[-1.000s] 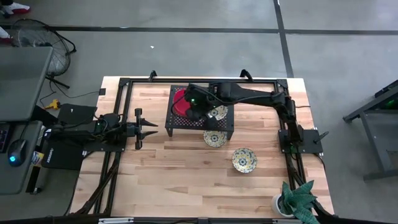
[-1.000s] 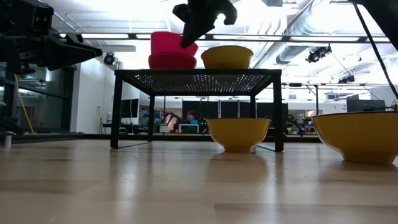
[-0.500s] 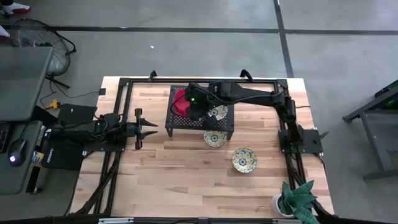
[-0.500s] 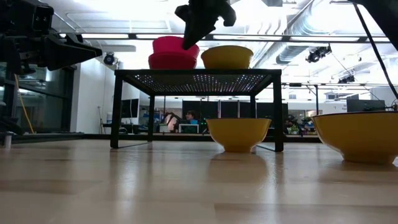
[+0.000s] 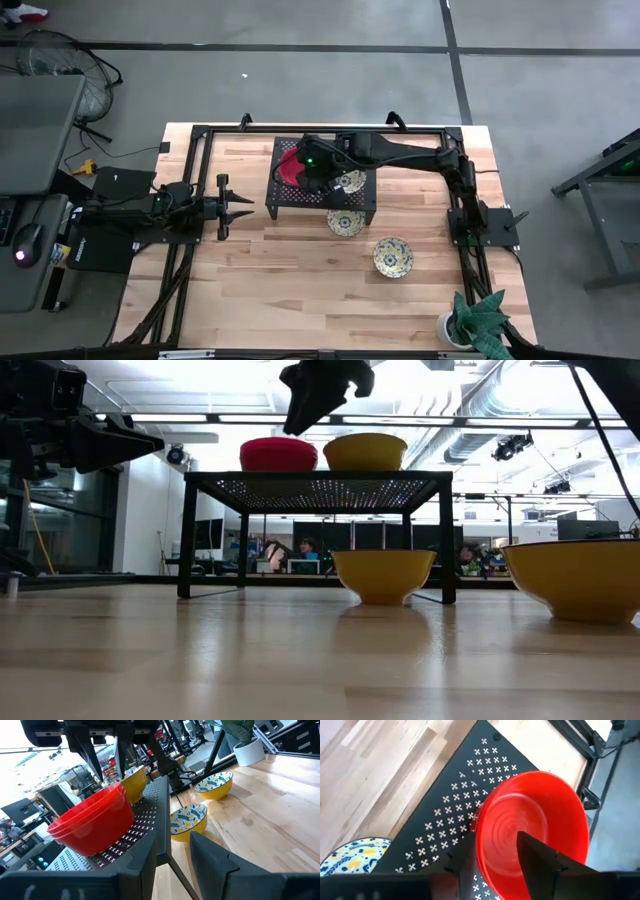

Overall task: Pick & Place Mini bowls
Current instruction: Stack the bottom white patterned bowl on the white patterned bowl on the shelf

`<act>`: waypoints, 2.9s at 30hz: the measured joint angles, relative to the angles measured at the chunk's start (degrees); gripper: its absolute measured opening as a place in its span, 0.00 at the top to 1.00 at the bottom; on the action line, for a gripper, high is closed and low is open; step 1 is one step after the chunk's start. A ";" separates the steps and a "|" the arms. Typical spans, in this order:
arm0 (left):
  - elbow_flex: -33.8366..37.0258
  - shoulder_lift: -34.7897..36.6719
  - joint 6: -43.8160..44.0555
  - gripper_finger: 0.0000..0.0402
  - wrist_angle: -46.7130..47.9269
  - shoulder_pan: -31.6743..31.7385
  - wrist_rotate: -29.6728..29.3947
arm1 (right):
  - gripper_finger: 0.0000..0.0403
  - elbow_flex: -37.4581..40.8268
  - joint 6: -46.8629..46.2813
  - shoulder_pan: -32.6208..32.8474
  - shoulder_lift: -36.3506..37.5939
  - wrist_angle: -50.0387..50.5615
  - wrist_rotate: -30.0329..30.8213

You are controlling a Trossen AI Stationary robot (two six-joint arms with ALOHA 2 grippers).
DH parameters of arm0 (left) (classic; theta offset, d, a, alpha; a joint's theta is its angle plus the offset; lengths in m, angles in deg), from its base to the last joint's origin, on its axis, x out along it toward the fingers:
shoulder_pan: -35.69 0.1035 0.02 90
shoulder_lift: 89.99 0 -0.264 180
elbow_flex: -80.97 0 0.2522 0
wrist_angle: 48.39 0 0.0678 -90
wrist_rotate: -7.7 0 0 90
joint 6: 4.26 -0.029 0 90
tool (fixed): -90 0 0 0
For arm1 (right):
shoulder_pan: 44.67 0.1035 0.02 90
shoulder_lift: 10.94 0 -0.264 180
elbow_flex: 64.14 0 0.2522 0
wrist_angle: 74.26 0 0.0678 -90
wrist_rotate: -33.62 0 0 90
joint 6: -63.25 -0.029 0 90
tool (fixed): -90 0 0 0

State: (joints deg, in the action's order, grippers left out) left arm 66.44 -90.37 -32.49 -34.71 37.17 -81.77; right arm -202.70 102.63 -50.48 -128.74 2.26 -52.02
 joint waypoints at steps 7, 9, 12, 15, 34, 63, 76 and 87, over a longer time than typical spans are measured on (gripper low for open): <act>0.00 0.00 0.00 0.72 -0.01 0.00 0.00 | 0.65 -2.71 -1.83 1.08 0.26 0.55 2.21; 0.00 0.00 0.00 0.72 0.00 -0.02 0.00 | 0.65 -3.19 -2.69 1.35 0.28 1.33 0.73; 0.00 -0.01 0.00 0.72 -0.01 0.00 0.00 | 0.67 -3.19 -4.54 1.80 0.91 3.25 -2.73; 0.00 -0.02 0.00 0.72 -0.02 0.00 0.00 | 0.69 -3.19 -5.43 2.66 2.28 6.14 -5.34; 0.00 -0.02 0.00 0.72 0.00 0.00 0.00 | 0.76 22.93 -21.11 8.83 23.84 9.00 -6.88; 0.00 -0.01 0.00 0.72 0.00 -0.01 -0.02 | 0.77 65.27 -64.35 17.08 41.20 0.82 -12.00; 0.00 -0.02 0.00 0.72 0.00 -0.02 -0.02 | 0.77 69.86 -100.85 24.23 41.20 0.85 -7.51; 0.00 -0.02 0.00 0.72 -0.02 0.00 -0.02 | 0.77 69.85 -121.25 30.46 40.92 -0.07 -3.17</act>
State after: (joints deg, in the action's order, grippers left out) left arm 66.44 -90.39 -32.49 -34.72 37.16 -81.79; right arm -132.84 -18.62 -20.02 -87.81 2.18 -55.19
